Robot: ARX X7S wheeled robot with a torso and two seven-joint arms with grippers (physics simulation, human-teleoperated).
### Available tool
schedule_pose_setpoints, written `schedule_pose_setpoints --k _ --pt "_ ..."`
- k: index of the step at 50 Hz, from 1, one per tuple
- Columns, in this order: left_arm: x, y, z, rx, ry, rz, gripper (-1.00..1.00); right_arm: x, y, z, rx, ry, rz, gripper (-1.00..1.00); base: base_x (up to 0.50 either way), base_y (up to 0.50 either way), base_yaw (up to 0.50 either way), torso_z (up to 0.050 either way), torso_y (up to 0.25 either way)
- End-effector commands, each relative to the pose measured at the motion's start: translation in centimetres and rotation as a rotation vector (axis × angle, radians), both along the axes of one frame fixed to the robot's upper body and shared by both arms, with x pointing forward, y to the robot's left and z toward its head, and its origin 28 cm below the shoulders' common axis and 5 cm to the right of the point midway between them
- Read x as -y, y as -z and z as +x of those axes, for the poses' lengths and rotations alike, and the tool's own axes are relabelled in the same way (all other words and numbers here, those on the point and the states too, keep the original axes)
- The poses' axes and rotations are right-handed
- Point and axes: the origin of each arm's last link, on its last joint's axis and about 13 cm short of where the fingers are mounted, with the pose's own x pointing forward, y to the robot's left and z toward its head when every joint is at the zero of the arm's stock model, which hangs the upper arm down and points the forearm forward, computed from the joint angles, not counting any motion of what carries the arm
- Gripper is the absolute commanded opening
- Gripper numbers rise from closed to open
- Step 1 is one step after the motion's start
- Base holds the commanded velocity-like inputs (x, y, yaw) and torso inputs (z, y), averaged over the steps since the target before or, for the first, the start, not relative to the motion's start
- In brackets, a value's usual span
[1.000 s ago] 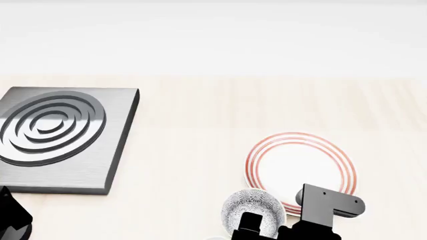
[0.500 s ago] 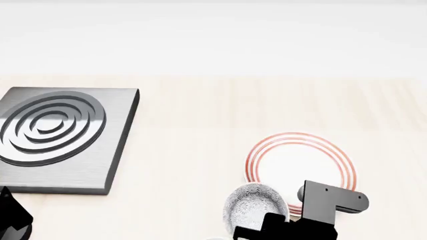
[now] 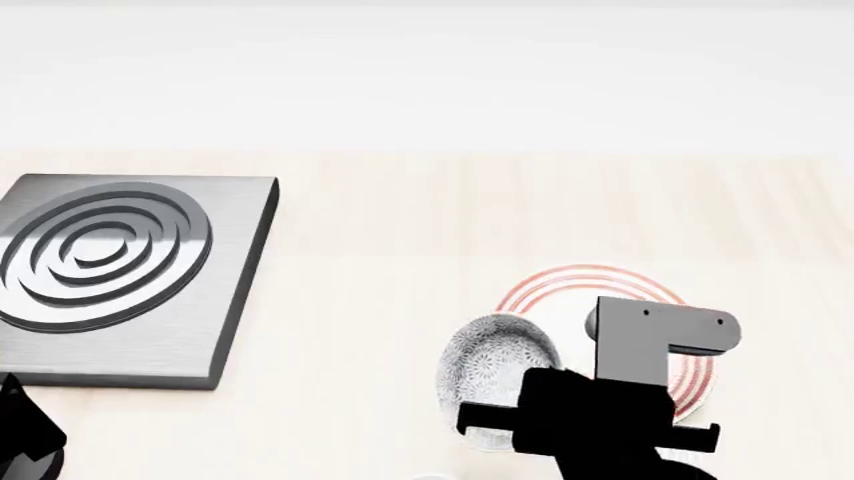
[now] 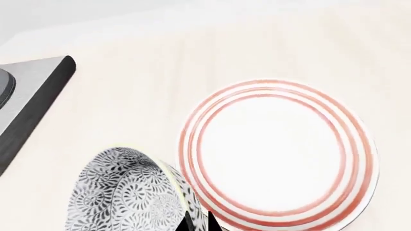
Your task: Pick the akita bowl between the plate and the ramekin and place it on the plate.
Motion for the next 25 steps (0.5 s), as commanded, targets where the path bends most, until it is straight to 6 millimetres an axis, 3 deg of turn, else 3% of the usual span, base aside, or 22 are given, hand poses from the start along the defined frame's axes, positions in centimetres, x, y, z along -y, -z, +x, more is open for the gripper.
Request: schedule_pose_setpoints --k 1,25 --pt "0.0 0.0 0.0 0.000 0.000 -0.001 1.00 0.3 -2.2 1.0 0.046 -0.011 -0.014 -1.00 0.00 0.00 0.00 0.000 0.000" --pt "0.0 0.0 0.0 -0.001 -0.001 -0.002 1.00 1.8 -6.0 5.9 0.060 0.043 -0.024 -1.00 0.00 0.00 0.00 0.000 0.000"
